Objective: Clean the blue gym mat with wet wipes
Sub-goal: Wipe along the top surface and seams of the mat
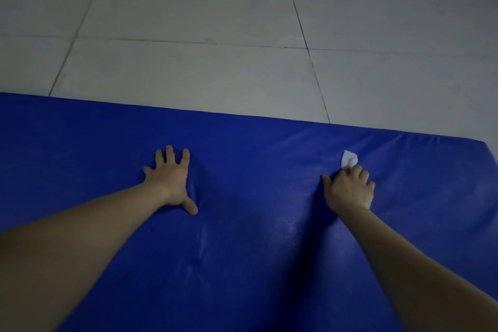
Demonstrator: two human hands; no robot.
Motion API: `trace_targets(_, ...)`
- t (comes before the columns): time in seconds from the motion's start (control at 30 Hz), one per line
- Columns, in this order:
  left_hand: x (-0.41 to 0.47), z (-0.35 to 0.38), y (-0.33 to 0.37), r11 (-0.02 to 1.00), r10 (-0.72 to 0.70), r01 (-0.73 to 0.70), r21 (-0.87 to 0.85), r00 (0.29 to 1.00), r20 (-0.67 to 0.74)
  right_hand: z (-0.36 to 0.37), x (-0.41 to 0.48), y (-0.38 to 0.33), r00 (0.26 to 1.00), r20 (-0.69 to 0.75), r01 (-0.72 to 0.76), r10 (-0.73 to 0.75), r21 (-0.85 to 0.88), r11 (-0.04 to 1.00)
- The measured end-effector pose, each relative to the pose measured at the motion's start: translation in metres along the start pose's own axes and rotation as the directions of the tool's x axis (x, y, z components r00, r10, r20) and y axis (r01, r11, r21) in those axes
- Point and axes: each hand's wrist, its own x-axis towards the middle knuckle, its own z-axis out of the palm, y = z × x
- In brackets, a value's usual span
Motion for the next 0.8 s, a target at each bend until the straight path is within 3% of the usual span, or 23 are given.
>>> trace_targets(0.13,0.007,0.002,0.000,1.000,-0.012,0.012,0.013,1.000,0.002,-0.010,0.002,-0.047,0.999,0.028,-0.042,0.039,0.141,0.989)
trace_targets(0.33,0.008,0.001,0.005,0.999,-0.029,0.028,0.037,0.999,0.020,-0.024,-0.021,-0.135,0.971,-0.113,0.233,-0.210,0.259,0.937)
trace_targets(0.4,0.007,0.000,0.006,0.998,-0.032,0.031,0.052,0.999,0.017,-0.024,-0.039,-0.166,0.906,-0.178,0.418,-0.384,0.235,0.877)
trace_targets(0.5,0.006,-0.002,0.006,0.998,-0.025,0.024,0.066,1.000,0.012,-0.021,-0.057,-0.192,0.707,-0.242,0.705,-0.665,0.168,0.689)
trace_targets(0.6,0.006,-0.001,0.005,0.997,-0.025,0.024,0.072,1.000,0.012,-0.019,-0.037,-0.168,0.617,-0.260,0.778,-0.743,0.060,0.626)
trace_targets(0.8,0.011,0.002,0.005,0.998,-0.026,0.025,0.057,1.000,0.017,-0.002,0.021,-0.051,0.835,-0.233,0.539,-0.498,0.161,0.827)
